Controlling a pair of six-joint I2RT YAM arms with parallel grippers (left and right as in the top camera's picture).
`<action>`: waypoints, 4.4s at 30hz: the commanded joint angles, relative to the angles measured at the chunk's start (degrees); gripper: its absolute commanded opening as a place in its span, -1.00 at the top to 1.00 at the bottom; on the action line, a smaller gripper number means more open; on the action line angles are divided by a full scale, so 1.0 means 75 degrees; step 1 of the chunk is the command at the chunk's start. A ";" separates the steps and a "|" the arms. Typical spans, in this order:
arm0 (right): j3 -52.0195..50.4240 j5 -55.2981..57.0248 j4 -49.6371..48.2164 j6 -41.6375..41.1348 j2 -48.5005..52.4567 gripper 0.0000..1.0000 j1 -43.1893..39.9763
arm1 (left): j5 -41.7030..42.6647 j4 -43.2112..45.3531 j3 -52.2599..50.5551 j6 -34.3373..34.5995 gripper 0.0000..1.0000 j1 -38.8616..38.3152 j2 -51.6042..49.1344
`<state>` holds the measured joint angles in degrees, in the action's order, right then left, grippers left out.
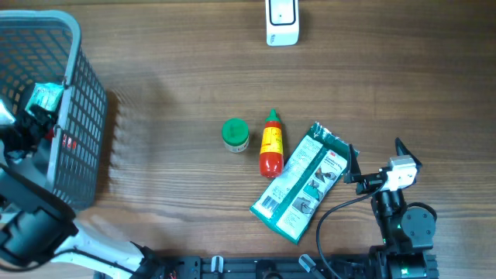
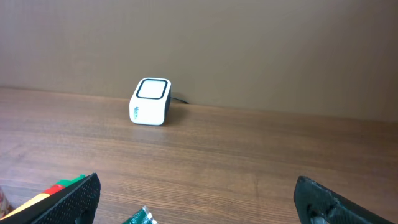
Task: Scan the item barcode
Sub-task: 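Grasp the red Nescafe stick with the left gripper and lift, then carry the Nescafe stick to the table and lay it by the package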
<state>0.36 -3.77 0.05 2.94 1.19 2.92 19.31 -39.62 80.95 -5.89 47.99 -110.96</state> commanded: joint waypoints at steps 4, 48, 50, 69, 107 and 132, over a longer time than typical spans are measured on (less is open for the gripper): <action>-0.0006 0.0114 -0.0015 0.0067 0.0000 -0.99 0.0038 | 0.0017 0.0026 -0.0035 0.0484 -0.80 -0.0017 -0.1023; -0.0006 0.0111 -0.0015 0.0067 0.0000 -1.00 0.0038 | 0.0565 -0.0848 0.0761 0.0851 0.92 -0.1008 -0.1647; -0.0006 0.0111 -0.0015 0.0067 0.0000 -1.00 0.0038 | 0.0565 -0.1253 0.1110 0.0851 0.85 -0.0944 -0.1306; -0.0006 0.0111 -0.0015 0.0067 0.0000 -1.00 0.0041 | 0.3299 -0.1207 0.1821 0.2684 0.92 0.0017 0.2235; -0.0006 0.0111 -0.0015 0.0070 0.0000 -1.00 0.0041 | -0.0764 -0.0828 0.1810 0.3512 0.92 -1.1063 0.1617; -0.0006 0.0111 -0.0015 0.0067 0.0000 -1.00 0.0038 | -0.0790 -0.0184 0.1810 0.3853 0.92 -1.2100 -0.1495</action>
<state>0.36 -3.75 0.05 2.94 1.23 2.92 14.35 -41.06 94.04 22.26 -42.28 -121.62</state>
